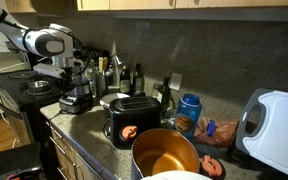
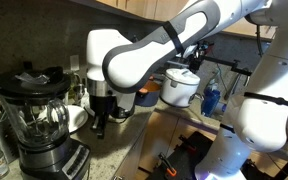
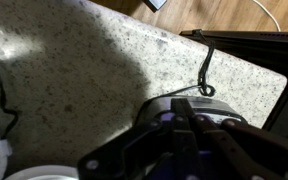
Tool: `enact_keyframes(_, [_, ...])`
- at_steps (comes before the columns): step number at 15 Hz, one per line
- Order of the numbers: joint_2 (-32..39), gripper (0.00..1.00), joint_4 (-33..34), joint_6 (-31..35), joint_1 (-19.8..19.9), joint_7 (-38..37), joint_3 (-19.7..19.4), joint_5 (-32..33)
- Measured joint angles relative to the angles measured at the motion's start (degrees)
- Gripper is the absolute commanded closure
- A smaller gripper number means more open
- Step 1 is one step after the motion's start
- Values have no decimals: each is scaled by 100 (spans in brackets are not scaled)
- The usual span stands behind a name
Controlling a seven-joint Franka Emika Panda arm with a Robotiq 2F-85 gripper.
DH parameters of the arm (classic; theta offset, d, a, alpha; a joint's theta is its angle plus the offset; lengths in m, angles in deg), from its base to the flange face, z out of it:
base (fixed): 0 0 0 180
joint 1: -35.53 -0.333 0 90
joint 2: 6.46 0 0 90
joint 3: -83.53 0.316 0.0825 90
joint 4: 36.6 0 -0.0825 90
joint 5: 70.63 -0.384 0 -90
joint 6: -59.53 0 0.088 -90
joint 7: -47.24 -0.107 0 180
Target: Push a button on the blender
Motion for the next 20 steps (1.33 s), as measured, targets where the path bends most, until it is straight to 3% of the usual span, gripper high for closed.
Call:
enact_keyframes(6, [-372, 99, 22, -256, 254, -262, -275, 143])
enact_keyframes(14, [-736, 99, 344, -1103, 508, -741, -436, 411])
enact_keyframes(15, [-766, 74, 396, -1191, 541, -766, -442, 418])
enact_keyframes(16, [-796, 73, 449, -1284, 570, -774, -452, 428])
enact_keyframes(20, [-884, 44, 633, -1552, 670, -845, -481, 449])
